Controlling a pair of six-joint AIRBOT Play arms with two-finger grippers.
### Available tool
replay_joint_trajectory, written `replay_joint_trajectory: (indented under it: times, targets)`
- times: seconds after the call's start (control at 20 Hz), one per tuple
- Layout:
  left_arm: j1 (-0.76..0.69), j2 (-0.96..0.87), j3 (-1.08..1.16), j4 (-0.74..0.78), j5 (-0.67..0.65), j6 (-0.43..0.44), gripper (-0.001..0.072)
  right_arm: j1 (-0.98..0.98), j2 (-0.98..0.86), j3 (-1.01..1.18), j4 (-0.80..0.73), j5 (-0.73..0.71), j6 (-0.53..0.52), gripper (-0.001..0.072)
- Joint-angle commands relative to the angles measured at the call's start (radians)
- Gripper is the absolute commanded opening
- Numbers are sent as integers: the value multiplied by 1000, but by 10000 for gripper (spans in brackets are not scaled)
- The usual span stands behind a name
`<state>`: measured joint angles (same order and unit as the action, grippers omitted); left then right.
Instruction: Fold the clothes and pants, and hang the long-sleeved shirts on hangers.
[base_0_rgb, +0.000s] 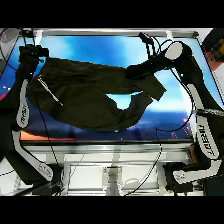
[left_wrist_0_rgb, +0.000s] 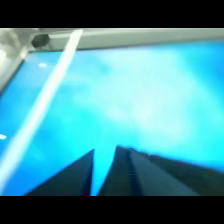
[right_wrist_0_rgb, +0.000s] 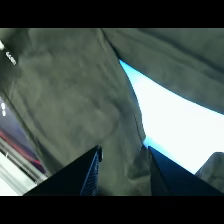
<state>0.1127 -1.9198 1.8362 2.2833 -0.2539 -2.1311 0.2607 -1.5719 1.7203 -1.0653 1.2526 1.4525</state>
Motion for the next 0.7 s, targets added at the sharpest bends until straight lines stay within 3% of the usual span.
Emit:
replay_joint_trajectory:
  times: [0.0, 0.1, 0.15, 0.2, 0.25, 0.35, 0.55, 0.65]
  targets:
    - [31, 17, 11, -25, 31, -320, 309, -14, 0, 1, -3, -62, 0, 355]
    - [32, 69, 11, -44, -79, -323, 305, -49, 0, 2, 11, -86, 0, 347]
    - [31, 100, 10, -44, -154, -323, 234, -71, 0, 2, 26, -91, 0, 337]
    - [24, 132, 10, -41, -240, -315, 41, -95, 0, 1, 24, -95, 0, 249]
    - [23, 160, 10, -50, -296, -258, 31, -121, 0, 1, 21, -92, 0, 24]
    - [21, 209, 10, -156, -370, -8, 29, -180, 0, 1, 21, -83, 0, 15]
    - [54, 296, -43, -715, -492, 483, 29, -293, 2, -6, 25, 5, -48, 12]
    - [64, 340, -119, -820, -594, 631, 29, -350, 28, -74, 78, 38, -76, 12]
